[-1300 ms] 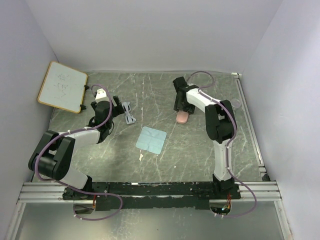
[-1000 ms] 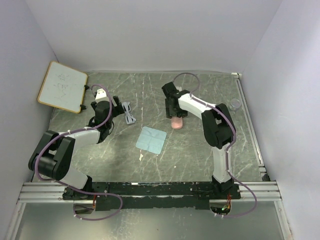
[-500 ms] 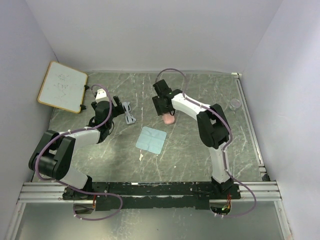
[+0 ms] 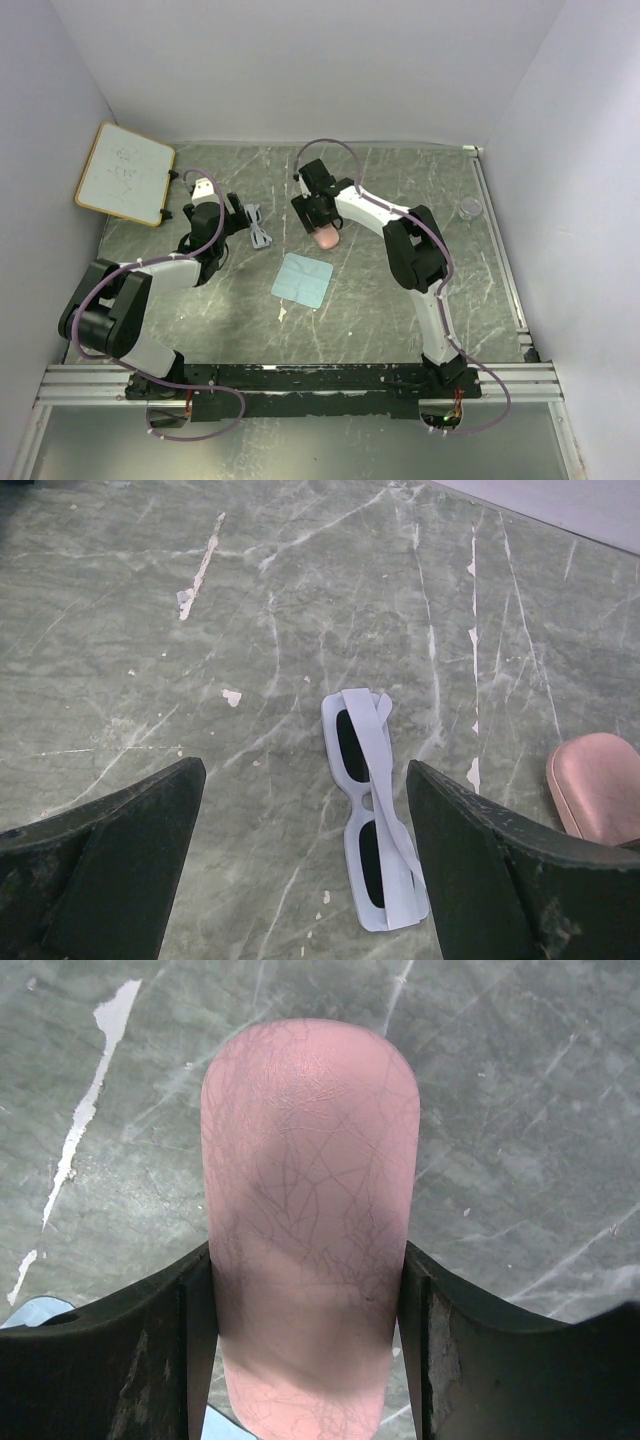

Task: Organize the sunglasses
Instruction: Place the sunglasses case at the center of the board.

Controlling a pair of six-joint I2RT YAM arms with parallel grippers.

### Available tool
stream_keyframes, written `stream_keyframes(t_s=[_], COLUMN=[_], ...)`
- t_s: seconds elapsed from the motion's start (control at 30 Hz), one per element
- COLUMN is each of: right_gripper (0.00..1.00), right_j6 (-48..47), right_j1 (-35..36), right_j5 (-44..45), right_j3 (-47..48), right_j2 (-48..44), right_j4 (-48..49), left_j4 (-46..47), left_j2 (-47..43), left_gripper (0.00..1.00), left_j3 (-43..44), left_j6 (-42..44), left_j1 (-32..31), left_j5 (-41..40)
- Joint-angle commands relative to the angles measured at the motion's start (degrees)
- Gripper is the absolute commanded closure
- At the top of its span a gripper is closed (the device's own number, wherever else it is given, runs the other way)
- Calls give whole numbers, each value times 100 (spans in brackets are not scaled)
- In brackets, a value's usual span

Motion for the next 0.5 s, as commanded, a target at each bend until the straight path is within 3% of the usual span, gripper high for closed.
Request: stream_keyframes(t_s=[0.0,0.47], right_gripper=[57,37], right_j6=[-133,-83], right_j1=[17,26], right_j5=[-218,-127], right_j3=[200,174], right_j2=[156,204], right_j4=[68,-22], left_j4=[206,197], left_j2=[-15,-92], left_gripper=[6,6], left_j3=[24,-1], left_j6=[-23,-7], left_j1=[63,63], left_j5=[88,49])
